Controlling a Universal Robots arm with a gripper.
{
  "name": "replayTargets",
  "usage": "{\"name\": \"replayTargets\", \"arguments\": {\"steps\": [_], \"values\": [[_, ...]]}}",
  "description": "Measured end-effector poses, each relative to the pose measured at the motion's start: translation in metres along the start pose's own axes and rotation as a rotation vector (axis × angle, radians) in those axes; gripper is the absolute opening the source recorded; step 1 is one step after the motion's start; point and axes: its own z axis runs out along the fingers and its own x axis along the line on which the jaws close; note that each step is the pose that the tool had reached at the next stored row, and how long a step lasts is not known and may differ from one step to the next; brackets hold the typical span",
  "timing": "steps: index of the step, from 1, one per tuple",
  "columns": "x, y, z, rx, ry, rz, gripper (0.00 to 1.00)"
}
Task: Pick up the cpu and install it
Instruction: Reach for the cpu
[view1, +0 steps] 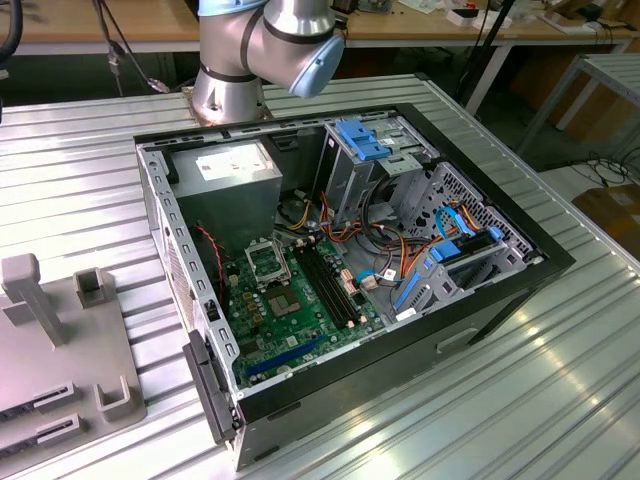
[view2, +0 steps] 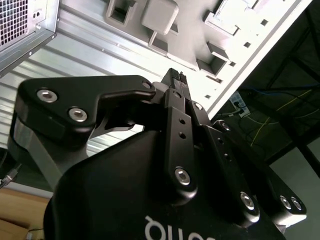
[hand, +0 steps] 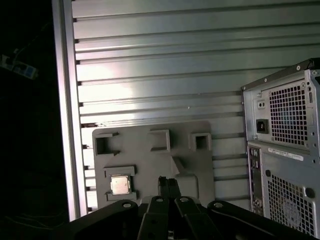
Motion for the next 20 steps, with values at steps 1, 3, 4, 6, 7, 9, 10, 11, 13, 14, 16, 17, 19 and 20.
{"name": "replayTargets", "arguments": {"steps": [1,3,4,6,7,9,10,11,13,14,16,17,19,20], "values": [[0.0013,-0.0008,0.0000,0.0000,0.0001,0.000,0.11],[0.0042,-0.0022,0.0000,0.0000,0.0000,0.000,0.11],[0.0056,-0.0029,0.0001,0.0001,0.0001,0.000,0.11],[0.0086,-0.0044,0.0002,0.0000,0.0001,0.000,0.11],[0.0100,-0.0050,0.0002,0.0000,0.0000,0.000,0.11],[0.0138,-0.0066,0.0002,0.0001,0.0001,0.000,0.11],[0.0158,-0.0074,0.0003,0.0000,0.0000,0.000,0.11],[0.0169,-0.0078,0.0003,0.0000,0.0000,0.000,0.11],[0.0184,-0.0084,0.0003,0.0000,0.0002,0.000,0.11],[0.0191,-0.0084,0.0004,0.0000,0.0001,0.000,0.11],[0.0192,-0.0084,0.0003,0.0000,0.0002,0.000,0.11],[0.0193,-0.0084,0.0004,0.0000,0.0001,0.000,0.11],[0.0193,-0.0084,0.0004,0.0000,0.0001,0.000,0.11],[0.0193,-0.0084,0.0004,0.0000,0.0001,0.000,0.11]]}}
